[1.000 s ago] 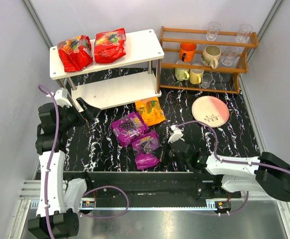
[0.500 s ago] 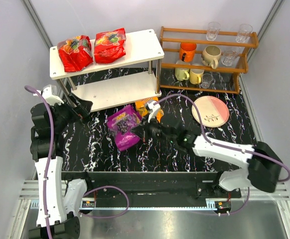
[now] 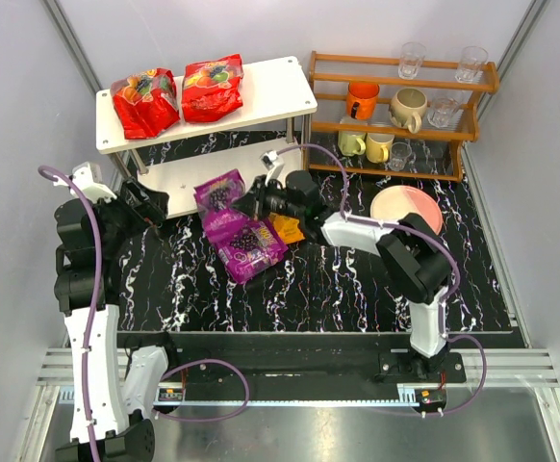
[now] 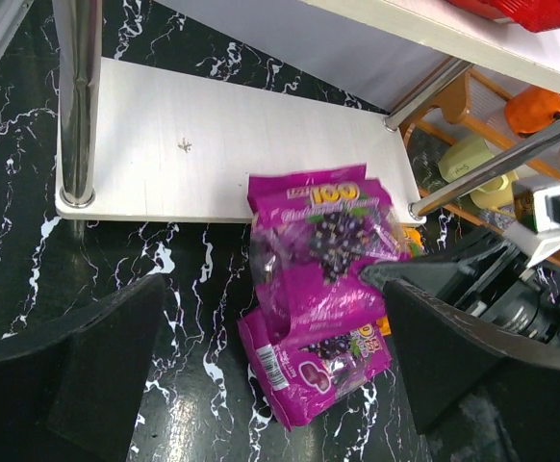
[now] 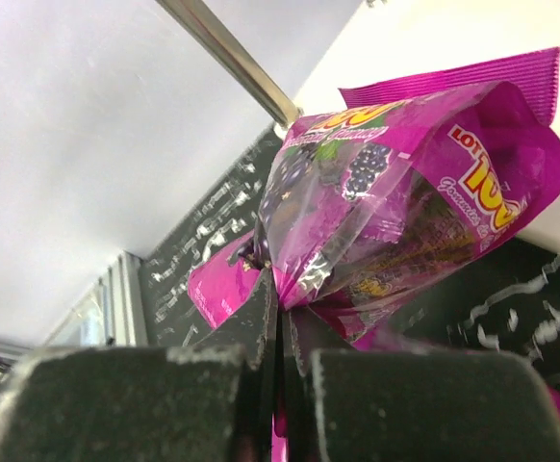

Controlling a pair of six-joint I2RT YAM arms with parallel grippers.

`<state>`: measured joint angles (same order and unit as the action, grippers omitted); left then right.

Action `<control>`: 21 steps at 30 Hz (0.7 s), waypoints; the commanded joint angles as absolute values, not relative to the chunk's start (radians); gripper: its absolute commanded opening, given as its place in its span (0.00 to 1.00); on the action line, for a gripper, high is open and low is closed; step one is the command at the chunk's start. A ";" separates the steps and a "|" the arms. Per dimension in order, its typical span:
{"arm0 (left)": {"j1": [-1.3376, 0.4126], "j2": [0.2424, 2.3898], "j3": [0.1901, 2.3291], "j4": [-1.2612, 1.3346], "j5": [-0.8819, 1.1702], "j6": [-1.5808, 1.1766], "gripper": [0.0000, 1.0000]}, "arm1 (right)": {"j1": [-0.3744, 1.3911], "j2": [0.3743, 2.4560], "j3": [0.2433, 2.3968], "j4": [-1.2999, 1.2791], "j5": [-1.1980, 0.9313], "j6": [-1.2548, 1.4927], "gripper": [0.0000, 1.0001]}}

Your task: Place and organize the candy bags onto the shelf

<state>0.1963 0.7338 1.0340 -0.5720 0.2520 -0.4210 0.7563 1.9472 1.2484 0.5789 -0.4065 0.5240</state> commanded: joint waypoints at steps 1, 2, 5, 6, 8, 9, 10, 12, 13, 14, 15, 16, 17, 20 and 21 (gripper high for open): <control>0.195 0.724 1.078 -0.557 0.227 -0.405 0.99 | 0.736 1.983 1.411 0.873 -0.526 0.607 0.00; 0.195 0.727 1.077 -0.555 0.227 -0.405 0.99 | 0.738 1.999 1.428 0.880 -0.528 0.621 0.00; 0.195 0.729 1.072 -0.552 0.230 -0.403 0.99 | 0.729 2.084 1.509 0.908 -0.545 0.678 0.00; 0.193 0.727 1.072 -0.552 0.232 -0.405 0.99 | 0.726 2.139 1.537 0.932 -0.564 0.693 0.00; 0.193 0.723 1.069 -0.551 0.238 -0.405 0.99 | 0.721 2.201 1.621 0.957 -0.577 0.739 0.00; 0.196 0.723 1.069 -0.546 0.241 -0.406 0.99 | 0.716 2.262 1.650 0.965 -0.583 0.758 0.00; 0.195 0.721 1.069 -0.548 0.242 -0.405 0.99 | 0.715 2.293 1.713 0.971 -0.589 0.773 0.00; 0.196 0.726 1.078 -0.548 0.242 -0.403 0.99 | 0.710 2.373 1.771 0.982 -0.591 0.819 0.00; 0.195 0.730 1.081 -0.549 0.242 -0.402 0.99 | 0.707 2.394 1.816 0.986 -0.586 0.839 0.00; 0.195 0.732 1.088 -0.549 0.244 -0.402 0.99 | 0.707 2.429 1.836 0.992 -0.578 0.848 0.00; 0.195 0.733 1.089 -0.549 0.250 -0.403 0.99 | 0.706 2.445 1.853 0.992 -0.563 0.856 0.00; 0.195 0.736 1.092 -0.548 0.252 -0.406 0.99 | 0.706 2.457 1.885 0.991 -0.555 0.864 0.00; 0.196 0.738 1.092 -0.546 0.253 -0.407 0.99 | 0.706 2.482 1.903 0.983 -0.548 0.868 0.00; 0.195 0.742 1.092 -0.543 0.258 -0.407 0.99 | 0.706 2.517 1.968 0.956 -0.531 0.870 0.00; 0.195 0.739 1.092 -0.543 0.258 -0.407 0.99 | 0.706 2.526 1.998 0.942 -0.526 0.867 0.00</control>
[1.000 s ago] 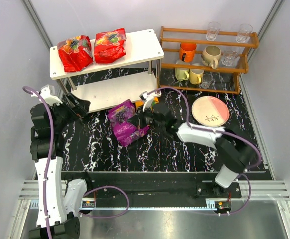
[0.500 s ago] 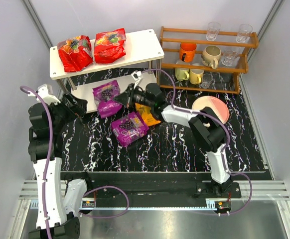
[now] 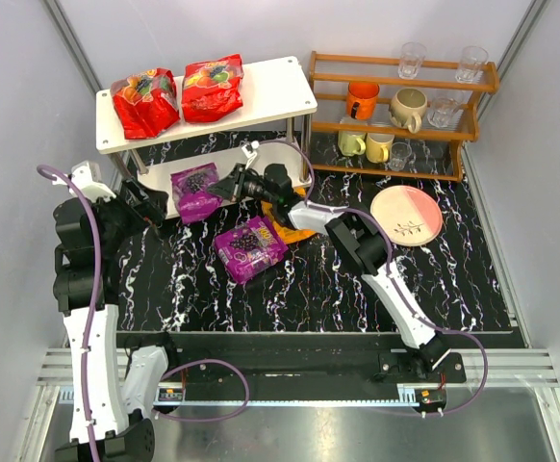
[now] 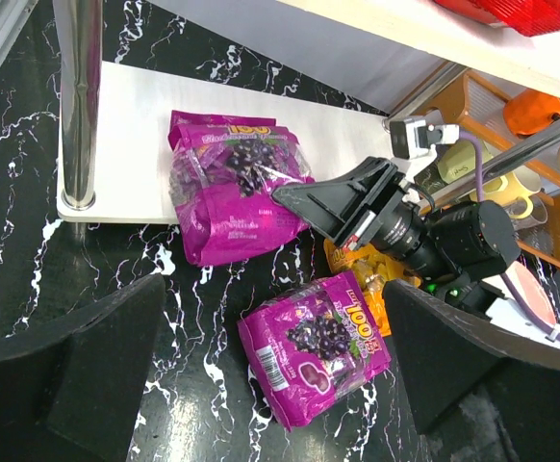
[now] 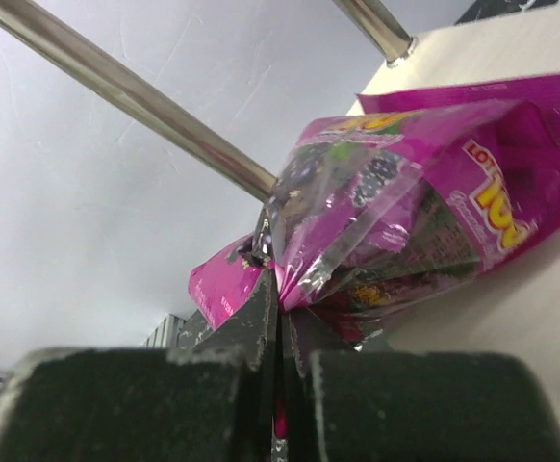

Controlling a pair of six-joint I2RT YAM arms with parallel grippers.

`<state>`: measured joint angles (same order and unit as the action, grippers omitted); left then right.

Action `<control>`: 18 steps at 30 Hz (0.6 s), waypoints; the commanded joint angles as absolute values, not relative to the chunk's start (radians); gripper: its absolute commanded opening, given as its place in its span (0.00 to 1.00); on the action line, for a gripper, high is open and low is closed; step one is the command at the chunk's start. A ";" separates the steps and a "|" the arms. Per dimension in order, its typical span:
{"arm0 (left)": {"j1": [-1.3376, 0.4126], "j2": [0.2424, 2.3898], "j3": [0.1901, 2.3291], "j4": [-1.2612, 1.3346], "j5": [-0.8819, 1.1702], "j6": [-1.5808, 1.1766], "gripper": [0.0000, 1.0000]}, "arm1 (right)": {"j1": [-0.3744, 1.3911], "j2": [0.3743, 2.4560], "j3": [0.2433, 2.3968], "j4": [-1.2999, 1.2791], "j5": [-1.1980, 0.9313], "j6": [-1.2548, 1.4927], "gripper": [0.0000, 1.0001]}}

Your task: Place and organize the candy bags onto the shelf

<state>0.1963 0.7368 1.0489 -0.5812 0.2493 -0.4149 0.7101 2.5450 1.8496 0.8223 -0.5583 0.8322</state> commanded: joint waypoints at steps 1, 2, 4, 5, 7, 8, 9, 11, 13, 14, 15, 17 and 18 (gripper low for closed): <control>0.195 0.741 1.092 -0.543 0.258 -0.407 0.99 | 0.706 2.531 2.014 0.928 -0.522 0.859 0.00; 0.195 0.741 1.092 -0.543 0.258 -0.407 0.99 | 0.707 2.545 2.031 0.899 -0.515 0.853 0.00; 0.195 0.739 1.092 -0.542 0.258 -0.407 0.99 | 0.707 2.565 2.091 0.855 -0.515 0.845 0.00; 0.195 0.741 1.091 -0.541 0.259 -0.407 0.99 | 0.709 2.586 2.115 0.838 -0.517 0.842 0.00; 0.195 0.739 1.088 -0.540 0.259 -0.407 0.99 | 0.710 2.609 2.187 0.786 -0.520 0.833 0.00; 0.195 0.739 1.088 -0.541 0.261 -0.407 0.99 | 0.710 2.635 2.213 0.766 -0.528 0.830 0.00; 0.195 0.741 1.086 -0.540 0.261 -0.405 0.99 | 0.713 2.649 2.267 0.746 -0.531 0.822 0.00; 0.196 0.741 1.085 -0.538 0.262 -0.405 0.99 | 0.713 2.695 2.328 0.683 -0.554 0.819 0.00; 0.195 0.741 1.081 -0.538 0.265 -0.403 0.99 | 0.719 2.739 2.413 0.634 -0.574 0.818 0.00; 0.196 0.742 1.080 -0.535 0.268 -0.403 0.99 | 0.721 2.749 2.434 0.620 -0.578 0.813 0.00; 0.195 0.741 1.080 -0.537 0.268 -0.405 0.99 | 0.722 2.753 2.450 0.611 -0.580 0.807 0.00; 0.195 0.741 1.080 -0.535 0.268 -0.405 0.99 | 0.732 2.749 2.433 0.598 -0.571 0.795 0.00; 0.196 0.741 1.078 -0.535 0.270 -0.405 0.99 | 0.735 2.746 2.427 0.591 -0.563 0.776 0.00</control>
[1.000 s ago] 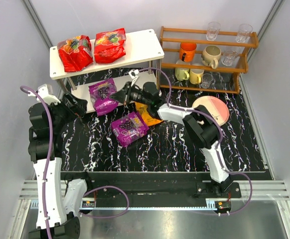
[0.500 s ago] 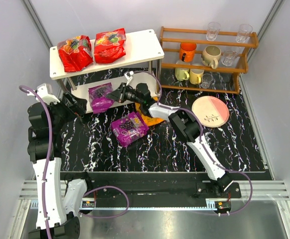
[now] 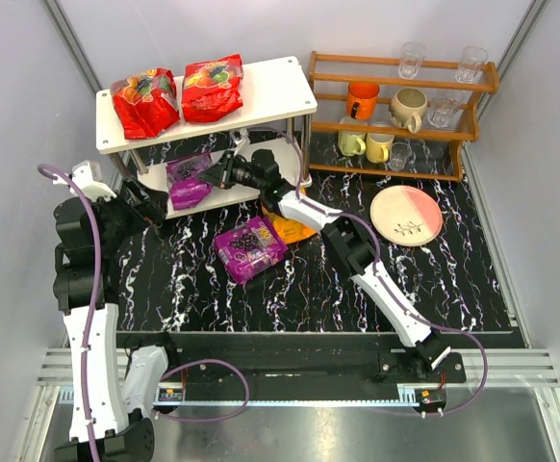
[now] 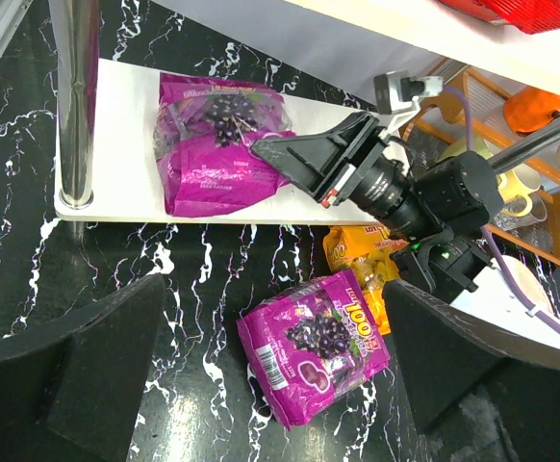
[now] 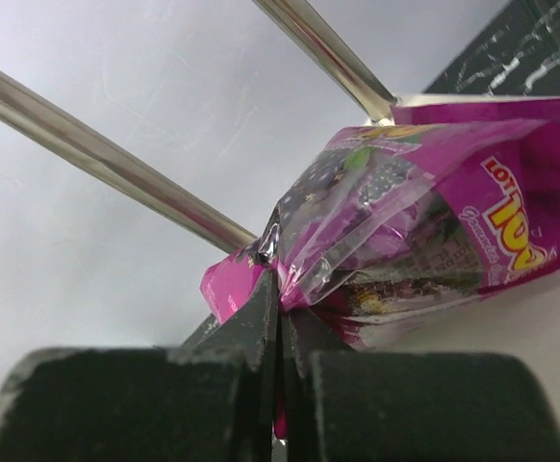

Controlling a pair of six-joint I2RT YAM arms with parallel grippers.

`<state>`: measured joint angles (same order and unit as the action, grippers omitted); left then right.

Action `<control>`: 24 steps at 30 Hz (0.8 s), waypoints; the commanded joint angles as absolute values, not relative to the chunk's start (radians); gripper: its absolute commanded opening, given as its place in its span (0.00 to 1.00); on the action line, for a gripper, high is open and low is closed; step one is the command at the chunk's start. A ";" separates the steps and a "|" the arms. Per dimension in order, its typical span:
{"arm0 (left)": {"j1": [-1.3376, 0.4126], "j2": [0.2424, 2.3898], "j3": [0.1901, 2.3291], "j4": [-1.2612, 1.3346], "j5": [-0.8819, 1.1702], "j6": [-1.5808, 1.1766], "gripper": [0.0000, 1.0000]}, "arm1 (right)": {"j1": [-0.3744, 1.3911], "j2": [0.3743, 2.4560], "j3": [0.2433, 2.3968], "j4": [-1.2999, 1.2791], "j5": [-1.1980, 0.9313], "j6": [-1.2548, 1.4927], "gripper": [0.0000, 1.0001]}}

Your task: Place and organize the candy bags onto the shelf

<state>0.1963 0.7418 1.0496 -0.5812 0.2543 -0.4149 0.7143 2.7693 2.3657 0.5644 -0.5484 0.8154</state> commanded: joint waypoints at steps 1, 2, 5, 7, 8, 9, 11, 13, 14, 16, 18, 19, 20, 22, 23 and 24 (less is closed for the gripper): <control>0.195 0.742 1.077 -0.534 0.270 -0.405 0.99 | 0.742 2.747 2.427 0.563 -0.555 0.764 0.00; 0.195 0.741 1.077 -0.532 0.273 -0.406 0.99 | 0.747 2.749 2.437 0.548 -0.555 0.750 0.00; 0.195 0.742 1.071 -0.529 0.278 -0.410 0.99 | 0.755 2.760 2.464 0.489 -0.584 0.715 0.11; 0.195 0.742 1.066 -0.526 0.278 -0.413 0.99 | 0.755 2.735 2.444 0.491 -0.595 0.715 0.34; 0.195 0.742 1.066 -0.528 0.281 -0.413 0.99 | 0.755 2.715 2.395 0.491 -0.592 0.707 0.50; 0.195 0.739 1.066 -0.528 0.282 -0.413 0.99 | 0.755 2.692 2.361 0.489 -0.583 0.677 0.59; 0.196 0.736 1.065 -0.528 0.285 -0.413 0.99 | 0.756 2.608 2.247 0.498 -0.551 0.641 0.75; 0.195 0.732 1.062 -0.526 0.288 -0.416 0.99 | 0.753 2.539 2.180 0.521 -0.542 0.611 0.79; 0.195 0.733 1.062 -0.528 0.290 -0.417 0.99 | 0.753 2.521 2.122 0.531 -0.541 0.606 0.81; 0.195 0.729 1.061 -0.528 0.293 -0.420 0.99 | 0.752 2.465 2.059 0.567 -0.535 0.603 0.86; 0.195 0.729 1.063 -0.528 0.296 -0.425 0.99 | 0.749 2.421 1.941 0.619 -0.520 0.600 0.87; 0.193 0.727 1.063 -0.529 0.299 -0.423 0.99 | 0.749 2.381 1.907 0.627 -0.508 0.598 0.87; 0.195 0.726 1.066 -0.532 0.298 -0.425 0.99 | 0.746 2.363 1.846 0.635 -0.502 0.594 0.88; 0.193 0.721 1.066 -0.537 0.292 -0.425 0.99 | 0.744 2.304 1.786 0.644 -0.477 0.580 0.89; 0.196 0.716 1.066 -0.538 0.290 -0.425 0.99 | 0.745 2.281 1.717 0.650 -0.468 0.575 0.90; 0.195 0.713 1.065 -0.541 0.290 -0.425 0.99 | 0.746 2.257 1.679 0.664 -0.457 0.575 0.90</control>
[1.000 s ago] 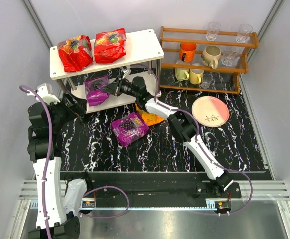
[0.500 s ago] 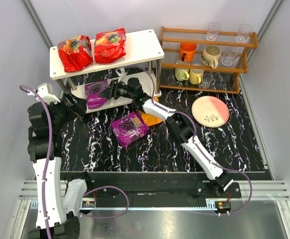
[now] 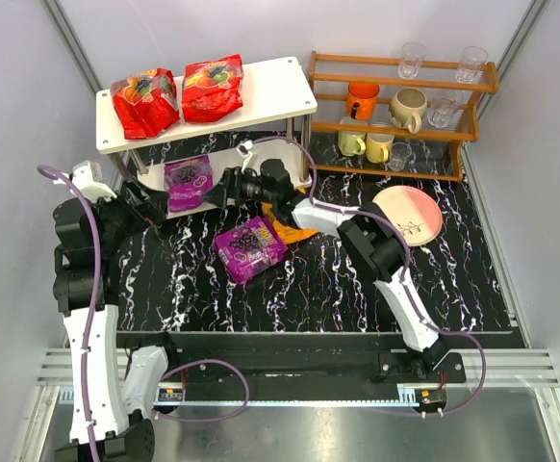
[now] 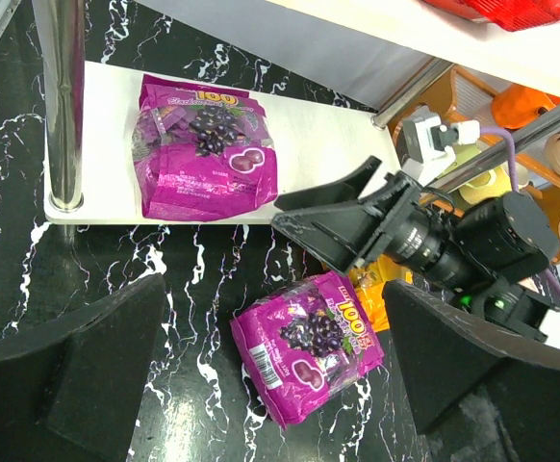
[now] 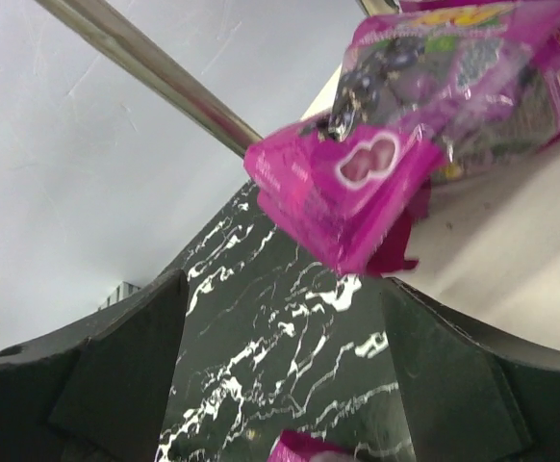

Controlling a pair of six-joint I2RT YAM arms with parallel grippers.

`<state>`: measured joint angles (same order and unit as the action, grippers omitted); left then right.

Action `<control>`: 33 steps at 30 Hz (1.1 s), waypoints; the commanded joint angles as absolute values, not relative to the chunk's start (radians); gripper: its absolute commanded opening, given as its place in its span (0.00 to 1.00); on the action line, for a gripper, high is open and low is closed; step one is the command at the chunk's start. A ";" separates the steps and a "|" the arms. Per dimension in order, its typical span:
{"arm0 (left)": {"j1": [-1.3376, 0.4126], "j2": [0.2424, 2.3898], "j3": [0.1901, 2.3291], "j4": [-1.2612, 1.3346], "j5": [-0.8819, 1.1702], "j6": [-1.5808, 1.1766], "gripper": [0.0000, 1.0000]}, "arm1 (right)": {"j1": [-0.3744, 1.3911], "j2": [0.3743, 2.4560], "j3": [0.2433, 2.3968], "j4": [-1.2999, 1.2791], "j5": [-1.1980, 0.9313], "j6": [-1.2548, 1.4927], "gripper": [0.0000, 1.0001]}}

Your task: Place and organize the candy bags onto the shelf

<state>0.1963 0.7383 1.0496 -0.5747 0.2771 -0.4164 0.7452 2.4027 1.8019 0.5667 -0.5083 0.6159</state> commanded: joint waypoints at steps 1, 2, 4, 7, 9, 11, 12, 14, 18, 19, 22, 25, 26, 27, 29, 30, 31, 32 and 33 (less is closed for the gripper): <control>0.195 0.712 1.062 -0.545 0.288 -0.423 0.99 | 0.746 2.208 1.640 0.669 -0.442 0.572 0.90; 0.195 0.706 1.060 -0.546 0.284 -0.428 0.99 | 0.744 2.183 1.555 0.678 -0.431 0.569 0.90; 0.195 0.700 1.048 -0.548 0.290 -0.433 0.99 | 0.744 2.099 1.464 0.707 -0.401 0.566 0.90; 0.195 0.690 1.035 -0.551 0.308 -0.443 0.99 | 0.746 1.979 1.290 0.703 -0.338 0.542 0.90; 0.196 0.681 1.029 -0.552 0.311 -0.448 0.99 | 0.744 1.924 1.178 0.684 -0.310 0.528 0.90; 0.195 0.675 1.025 -0.555 0.321 -0.449 0.99 | 0.747 1.866 1.108 0.649 -0.273 0.515 0.90; 0.193 0.672 1.025 -0.557 0.322 -0.449 0.99 | 0.746 1.844 1.091 0.615 -0.256 0.517 0.90; 0.195 0.667 1.023 -0.563 0.324 -0.451 0.99 | 0.747 1.829 1.048 0.595 -0.250 0.523 0.90; 0.195 0.660 1.026 -0.577 0.324 -0.445 0.99 | 0.761 1.781 0.985 0.528 -0.175 0.548 0.89; 0.195 0.660 1.026 -0.577 0.322 -0.442 0.99 | 0.764 1.773 0.961 0.522 -0.167 0.549 0.90; 0.195 0.657 1.025 -0.581 0.328 -0.440 0.99 | 0.779 1.764 0.933 0.473 -0.114 0.560 0.89; 0.195 0.661 1.023 -0.580 0.333 -0.443 0.99 | 0.795 1.781 0.933 0.420 -0.074 0.574 0.89; 0.195 0.660 1.023 -0.580 0.334 -0.445 0.99 | 0.796 1.789 0.936 0.394 -0.071 0.577 0.89; 0.193 0.661 1.022 -0.580 0.334 -0.445 0.99 | 0.798 1.802 0.937 0.379 -0.057 0.580 0.89; 0.195 0.660 1.020 -0.580 0.339 -0.445 0.99 | 0.801 1.816 0.950 0.351 -0.060 0.580 0.85; 0.195 0.658 1.020 -0.580 0.339 -0.443 0.99 | 0.805 1.818 0.946 0.354 -0.067 0.578 0.82; 0.195 0.657 1.020 -0.581 0.339 -0.442 0.99 | 0.807 1.813 0.934 0.359 -0.067 0.578 0.78; 0.195 0.657 1.020 -0.583 0.339 -0.442 0.99 | 0.813 1.807 0.927 0.364 -0.064 0.577 0.75; 0.195 0.657 1.020 -0.584 0.341 -0.442 0.99 | 0.813 1.795 0.919 0.362 -0.058 0.577 0.70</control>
